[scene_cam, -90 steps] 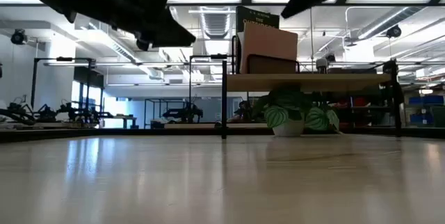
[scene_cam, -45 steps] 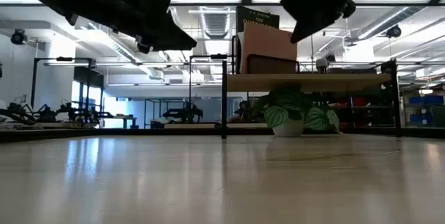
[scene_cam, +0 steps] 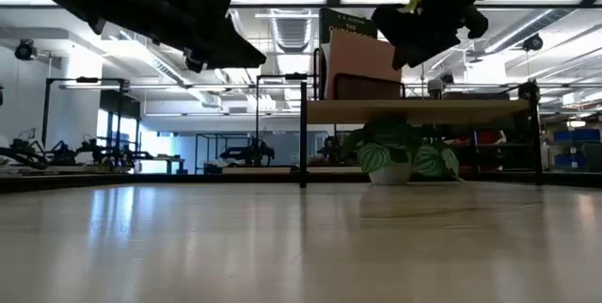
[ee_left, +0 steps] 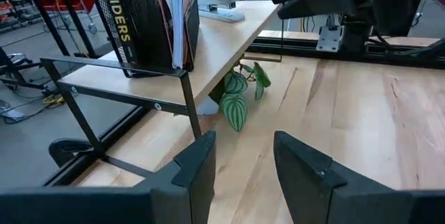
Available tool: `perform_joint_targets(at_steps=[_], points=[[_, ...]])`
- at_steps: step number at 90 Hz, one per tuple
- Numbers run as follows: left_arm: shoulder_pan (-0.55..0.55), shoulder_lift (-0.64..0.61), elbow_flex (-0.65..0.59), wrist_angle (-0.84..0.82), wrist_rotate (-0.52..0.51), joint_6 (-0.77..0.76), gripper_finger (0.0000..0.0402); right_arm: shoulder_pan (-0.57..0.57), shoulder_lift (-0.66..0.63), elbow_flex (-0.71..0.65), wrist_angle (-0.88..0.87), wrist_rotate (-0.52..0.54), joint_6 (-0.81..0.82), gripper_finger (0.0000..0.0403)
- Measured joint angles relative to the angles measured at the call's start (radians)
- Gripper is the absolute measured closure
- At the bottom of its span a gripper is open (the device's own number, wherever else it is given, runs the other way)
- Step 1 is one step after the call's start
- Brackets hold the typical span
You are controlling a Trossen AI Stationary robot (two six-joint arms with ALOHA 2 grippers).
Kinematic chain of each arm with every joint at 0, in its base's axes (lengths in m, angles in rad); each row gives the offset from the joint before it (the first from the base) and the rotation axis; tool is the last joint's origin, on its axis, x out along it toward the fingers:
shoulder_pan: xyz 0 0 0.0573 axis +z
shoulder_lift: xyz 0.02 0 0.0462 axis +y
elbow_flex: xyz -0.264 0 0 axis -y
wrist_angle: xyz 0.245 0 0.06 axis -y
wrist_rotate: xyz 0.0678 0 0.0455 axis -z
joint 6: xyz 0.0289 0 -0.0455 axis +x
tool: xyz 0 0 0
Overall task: Stock shelves
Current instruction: Remove the gray stapler from the shelf
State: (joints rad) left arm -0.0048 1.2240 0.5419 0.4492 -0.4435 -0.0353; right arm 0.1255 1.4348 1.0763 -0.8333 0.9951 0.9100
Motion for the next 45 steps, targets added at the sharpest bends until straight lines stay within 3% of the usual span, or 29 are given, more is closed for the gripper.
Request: perform_joint_targets(at_steps=[17,45], points=[[0.000,0.000,0.000,0.000,0.000,0.000,0.0273,-0.030,0.000,0.000,-0.047,0.001,0.109,0.0156],[0.000,0.000,0.000,0.000,0.000,0.000,0.0273,-0.134,-0.001,0.000,-0.285,0.000,0.468,0.0065]])
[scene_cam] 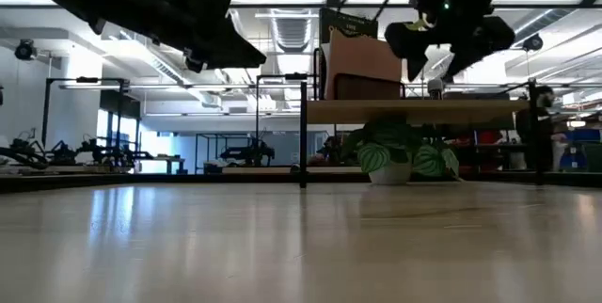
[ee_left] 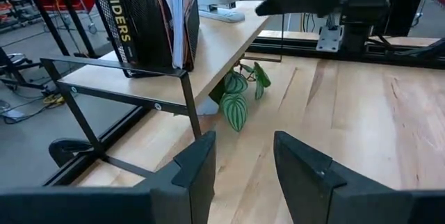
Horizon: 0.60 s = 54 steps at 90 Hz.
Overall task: Stock shelves
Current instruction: Remove the gray stapler from the shelf
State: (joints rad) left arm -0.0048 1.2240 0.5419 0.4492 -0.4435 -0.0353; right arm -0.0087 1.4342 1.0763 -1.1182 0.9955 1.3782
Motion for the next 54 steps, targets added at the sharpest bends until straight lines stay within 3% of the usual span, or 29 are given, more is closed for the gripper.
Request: perform_joint_targets(at_steps=[54], points=[[0.000,0.000,0.000,0.000,0.000,0.000,0.0274,-0.207,0.000,0.000,-0.005,0.000,-0.013,0.0054]])
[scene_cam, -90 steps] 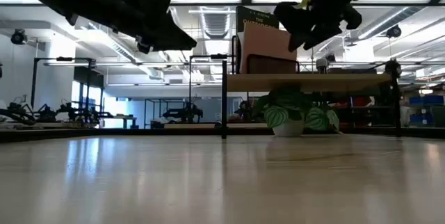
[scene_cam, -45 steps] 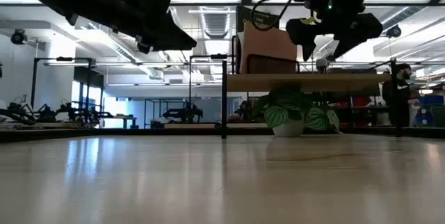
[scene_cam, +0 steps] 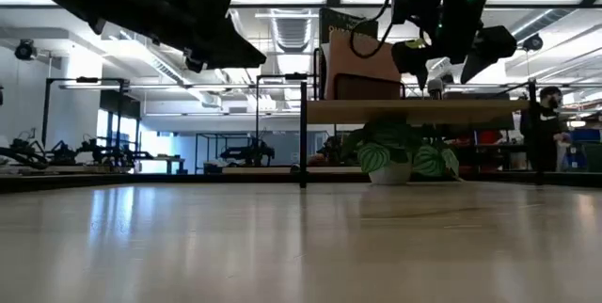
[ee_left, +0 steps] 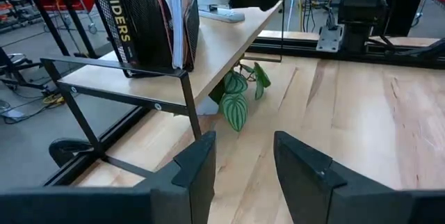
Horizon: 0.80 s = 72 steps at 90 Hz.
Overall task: Stock shelves
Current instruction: Remove the gray stapler from the shelf
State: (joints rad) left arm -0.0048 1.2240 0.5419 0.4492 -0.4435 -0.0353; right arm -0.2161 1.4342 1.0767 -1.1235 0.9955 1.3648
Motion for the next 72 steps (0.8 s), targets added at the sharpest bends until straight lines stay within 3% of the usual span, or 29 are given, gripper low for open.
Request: perform_joint_targets(at_steps=[72], points=[[0.000,0.000,0.000,0.000,0.000,0.000,0.0274,-0.047,0.002,-0.001,0.005,0.018,-0.029,0.0055]])
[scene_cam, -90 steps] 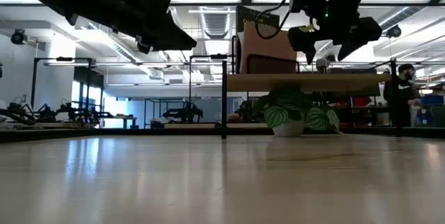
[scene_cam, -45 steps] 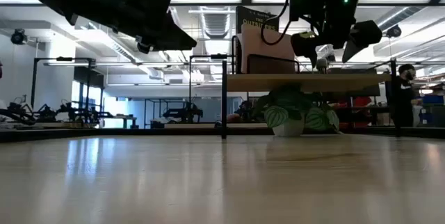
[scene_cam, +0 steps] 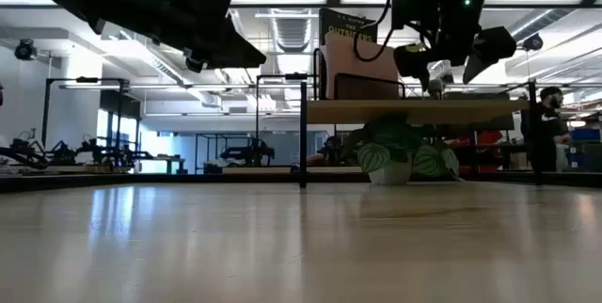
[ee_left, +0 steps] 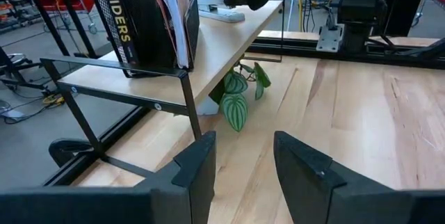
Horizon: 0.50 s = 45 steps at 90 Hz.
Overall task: Stock shelves
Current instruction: Remove the gray stapler from the shelf
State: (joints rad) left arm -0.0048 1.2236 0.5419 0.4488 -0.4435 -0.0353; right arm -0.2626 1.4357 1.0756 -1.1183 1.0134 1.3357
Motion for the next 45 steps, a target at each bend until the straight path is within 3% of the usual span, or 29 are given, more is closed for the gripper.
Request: perform_joint_targets(at_steps=[23,45], points=[[0.000,0.000,0.000,0.000,0.000,0.000,0.0274,0.000,0.001,-0.001,0.001,-0.002,-0.001,0.0060],[0.000,0.000,0.000,0.000,0.000,0.000,0.0274,0.000,0.005,-0.033,0.003,-0.001,0.020,0.0130]])
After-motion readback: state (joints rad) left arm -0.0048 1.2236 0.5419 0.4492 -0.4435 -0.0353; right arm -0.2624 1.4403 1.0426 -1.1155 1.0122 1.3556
